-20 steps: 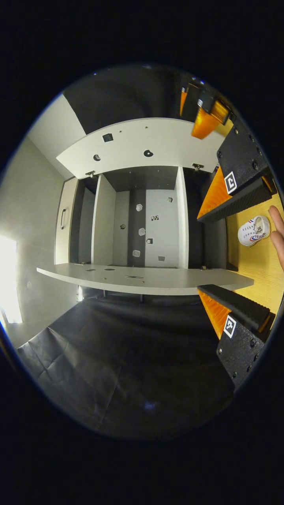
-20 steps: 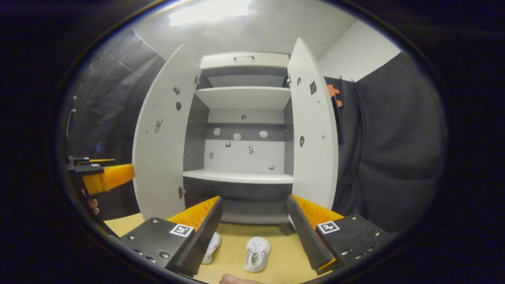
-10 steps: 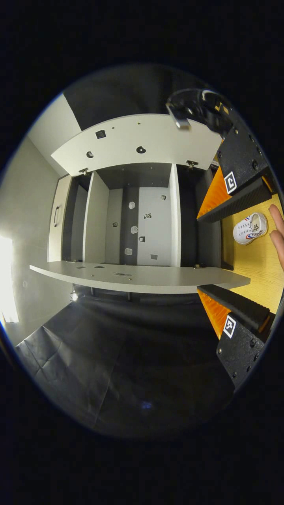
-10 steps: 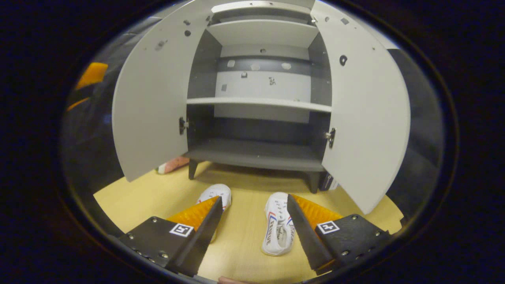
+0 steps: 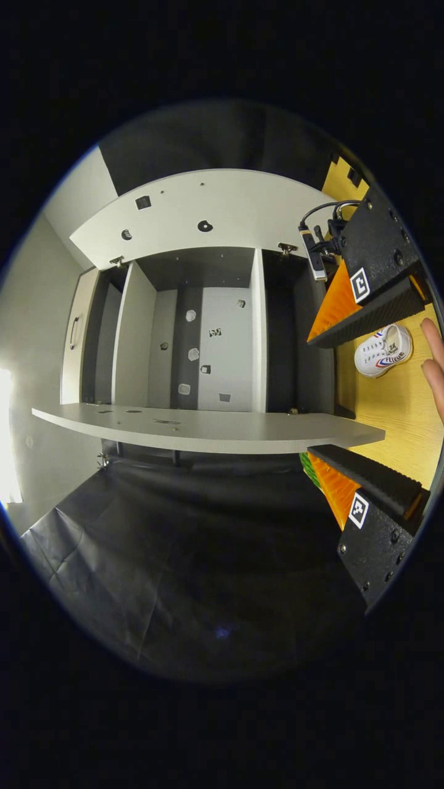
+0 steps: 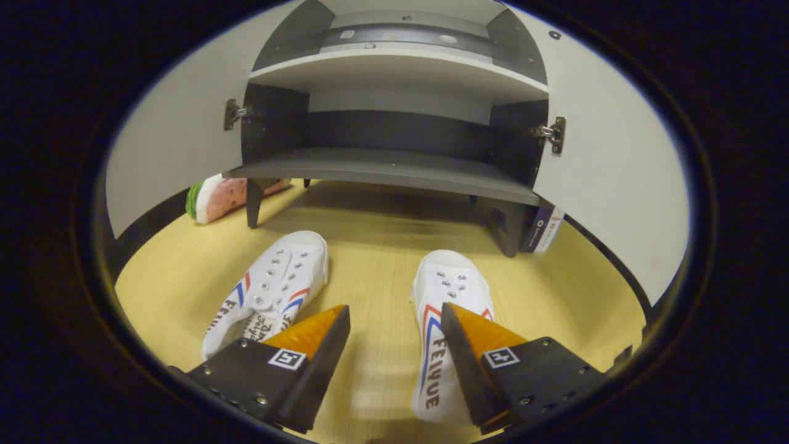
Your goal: Grab one shoe with the right hand and put it into the shoe cabinet, grab the other shoe with the left hand and put it into the shoe cabinet; then close the right door with the right hand and the left door with the left hand.
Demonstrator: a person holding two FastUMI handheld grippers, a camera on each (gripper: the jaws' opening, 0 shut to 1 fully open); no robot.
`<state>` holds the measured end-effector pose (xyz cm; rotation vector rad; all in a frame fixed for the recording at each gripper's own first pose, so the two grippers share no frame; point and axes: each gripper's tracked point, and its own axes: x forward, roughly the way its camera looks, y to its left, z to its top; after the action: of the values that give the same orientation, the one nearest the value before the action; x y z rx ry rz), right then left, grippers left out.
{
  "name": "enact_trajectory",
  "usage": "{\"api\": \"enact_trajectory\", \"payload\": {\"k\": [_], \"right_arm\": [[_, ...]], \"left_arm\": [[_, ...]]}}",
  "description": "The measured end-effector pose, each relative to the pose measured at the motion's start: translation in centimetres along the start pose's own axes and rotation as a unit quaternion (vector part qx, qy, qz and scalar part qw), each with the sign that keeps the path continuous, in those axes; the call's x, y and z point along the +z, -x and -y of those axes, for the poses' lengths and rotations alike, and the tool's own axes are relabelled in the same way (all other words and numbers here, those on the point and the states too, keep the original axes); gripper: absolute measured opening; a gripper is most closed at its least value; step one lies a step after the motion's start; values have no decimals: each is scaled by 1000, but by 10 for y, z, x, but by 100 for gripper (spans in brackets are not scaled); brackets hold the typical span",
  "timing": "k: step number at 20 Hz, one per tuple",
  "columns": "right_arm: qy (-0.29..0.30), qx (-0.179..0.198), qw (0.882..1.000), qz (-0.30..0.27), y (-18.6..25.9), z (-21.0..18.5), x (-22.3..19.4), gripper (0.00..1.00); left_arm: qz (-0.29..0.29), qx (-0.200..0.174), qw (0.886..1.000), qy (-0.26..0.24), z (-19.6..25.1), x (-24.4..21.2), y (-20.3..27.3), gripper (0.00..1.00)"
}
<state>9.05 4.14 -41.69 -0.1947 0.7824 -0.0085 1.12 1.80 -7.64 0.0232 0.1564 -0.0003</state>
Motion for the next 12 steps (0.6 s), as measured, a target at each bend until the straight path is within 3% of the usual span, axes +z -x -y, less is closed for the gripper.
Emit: {"api": "enact_trajectory", "payload": {"k": [3,12], "right_arm": [[-5,2,1000,-3,-5,-1,0,81],[-58,50,997,10,1,5,4,79]], "left_arm": [[-9,1,1000,5,-2,-7,-3,96],[-9,10,1000,3,-11,-11,-6,95]]}}
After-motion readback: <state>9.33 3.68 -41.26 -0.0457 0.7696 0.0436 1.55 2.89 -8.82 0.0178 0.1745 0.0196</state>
